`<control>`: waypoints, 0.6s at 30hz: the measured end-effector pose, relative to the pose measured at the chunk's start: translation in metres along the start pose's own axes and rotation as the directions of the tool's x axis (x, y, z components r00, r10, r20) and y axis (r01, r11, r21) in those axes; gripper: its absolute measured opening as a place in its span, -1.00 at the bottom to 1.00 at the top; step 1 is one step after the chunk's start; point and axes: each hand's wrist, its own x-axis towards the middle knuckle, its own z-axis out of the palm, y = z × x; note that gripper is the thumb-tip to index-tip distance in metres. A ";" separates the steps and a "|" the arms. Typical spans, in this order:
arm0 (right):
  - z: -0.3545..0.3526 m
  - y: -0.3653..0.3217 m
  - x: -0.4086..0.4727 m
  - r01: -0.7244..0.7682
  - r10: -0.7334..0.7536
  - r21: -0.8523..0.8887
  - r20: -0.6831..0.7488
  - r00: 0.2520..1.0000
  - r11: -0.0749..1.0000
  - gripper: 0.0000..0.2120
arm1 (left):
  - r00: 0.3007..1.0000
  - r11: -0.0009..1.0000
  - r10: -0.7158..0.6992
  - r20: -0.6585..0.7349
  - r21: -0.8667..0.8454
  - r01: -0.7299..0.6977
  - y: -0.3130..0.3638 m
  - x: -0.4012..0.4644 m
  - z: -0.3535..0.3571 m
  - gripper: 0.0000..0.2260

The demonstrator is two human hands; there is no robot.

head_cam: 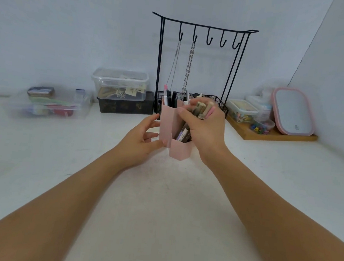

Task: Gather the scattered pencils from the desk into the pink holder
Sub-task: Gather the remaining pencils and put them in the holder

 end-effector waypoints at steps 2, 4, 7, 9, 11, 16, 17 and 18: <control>-0.002 0.002 0.003 0.056 -0.056 0.007 -0.060 0.997 0.998 -0.61 | 1.000 1.000 -0.003 -0.001 0.012 0.003 -0.001 0.000 0.000 -0.27; -0.005 0.004 0.003 0.122 -0.117 0.037 -0.109 0.987 0.992 -0.51 | 1.000 1.000 -0.001 -0.004 0.020 0.001 -0.001 0.000 0.000 -0.26; -0.010 0.010 0.002 0.242 -0.237 0.010 -0.176 0.955 0.970 -0.37 | 1.000 0.999 -0.008 0.002 0.031 0.008 0.001 0.000 0.000 -0.28; -0.011 0.016 0.004 0.297 -0.298 -0.028 -0.180 0.938 0.954 -0.34 | 1.000 0.999 -0.009 0.006 0.033 0.009 0.001 0.000 0.000 -0.27; -0.010 0.021 0.006 0.330 -0.351 -0.151 -0.146 0.925 0.932 -0.38 | 1.000 1.000 -0.004 0.010 0.030 0.004 0.002 -0.001 0.000 -0.26; -0.011 0.030 0.013 0.331 -0.376 -0.315 -0.091 0.922 0.890 -0.40 | 1.000 0.999 -0.005 0.013 0.033 0.005 0.003 -0.001 0.000 -0.23; -0.011 0.031 0.014 0.315 -0.356 -0.305 -0.086 0.931 0.899 -0.37 | 1.000 1.000 -0.005 0.014 0.031 0.005 0.003 -0.001 0.000 -0.24; -0.011 0.031 0.014 0.300 -0.335 -0.284 -0.083 0.939 0.911 -0.34 | 1.000 1.000 -0.006 0.014 0.031 0.005 0.003 -0.001 0.000 -0.24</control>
